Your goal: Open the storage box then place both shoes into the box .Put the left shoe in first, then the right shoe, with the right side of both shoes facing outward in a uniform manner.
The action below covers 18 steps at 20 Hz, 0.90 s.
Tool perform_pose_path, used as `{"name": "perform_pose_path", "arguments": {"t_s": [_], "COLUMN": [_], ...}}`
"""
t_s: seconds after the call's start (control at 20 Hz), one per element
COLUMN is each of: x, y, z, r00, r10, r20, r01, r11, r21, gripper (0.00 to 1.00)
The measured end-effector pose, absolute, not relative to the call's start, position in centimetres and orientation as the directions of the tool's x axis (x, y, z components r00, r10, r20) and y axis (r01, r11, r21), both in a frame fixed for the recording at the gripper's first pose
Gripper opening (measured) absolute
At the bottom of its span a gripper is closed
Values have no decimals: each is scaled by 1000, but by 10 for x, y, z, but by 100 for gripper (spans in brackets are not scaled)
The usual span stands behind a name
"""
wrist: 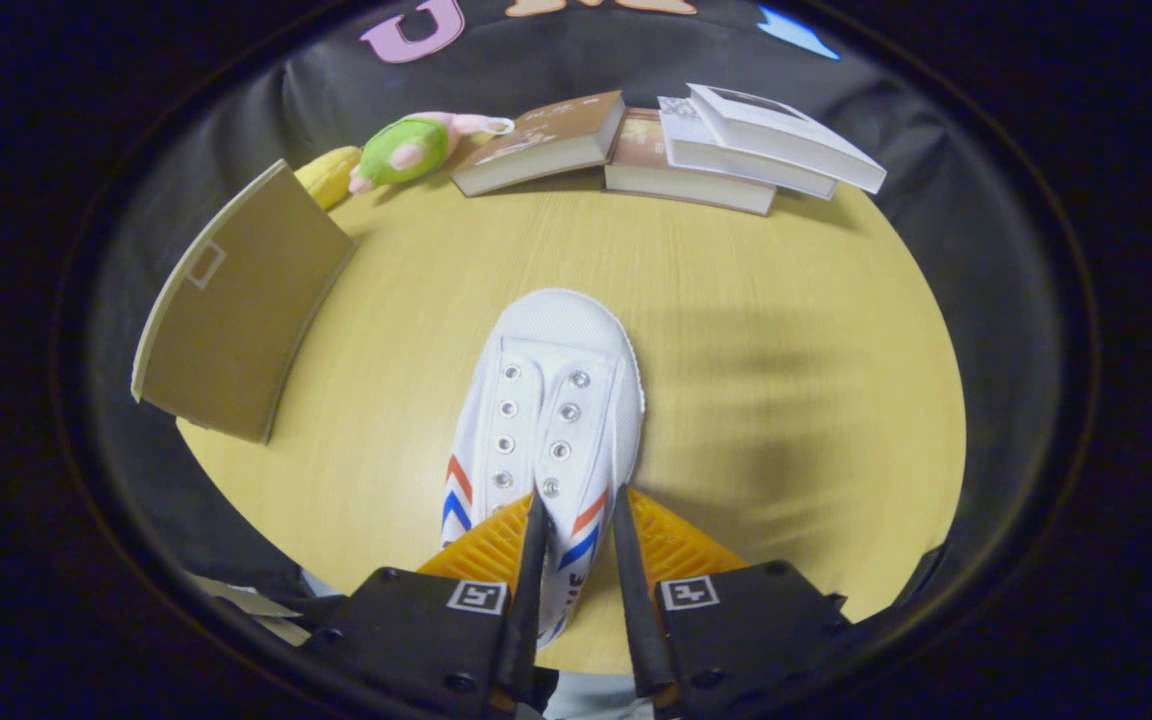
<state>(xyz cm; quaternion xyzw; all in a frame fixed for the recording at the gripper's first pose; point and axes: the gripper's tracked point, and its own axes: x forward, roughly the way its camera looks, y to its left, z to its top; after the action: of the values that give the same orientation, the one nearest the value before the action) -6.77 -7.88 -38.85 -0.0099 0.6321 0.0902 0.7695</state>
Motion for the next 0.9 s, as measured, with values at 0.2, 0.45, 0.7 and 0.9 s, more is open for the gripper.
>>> {"name": "perform_pose_path", "arguments": {"t_s": [0.2, 0.45, 0.7, 0.9], "x": [-61, -53, -31, -23], "y": [-83, -76, -53, -21], "z": [-384, -355, -314, -290], "r00": [196, 200, 245, 258], "r10": [67, 102, 128, 165], "r20": [-978, -974, -961, -952], "r01": [-55, 52, 62, 41], "r11": [997, 992, 987, 983], "r21": [57, 115, 147, 181], "gripper": [11, 4, 4, 4]}}
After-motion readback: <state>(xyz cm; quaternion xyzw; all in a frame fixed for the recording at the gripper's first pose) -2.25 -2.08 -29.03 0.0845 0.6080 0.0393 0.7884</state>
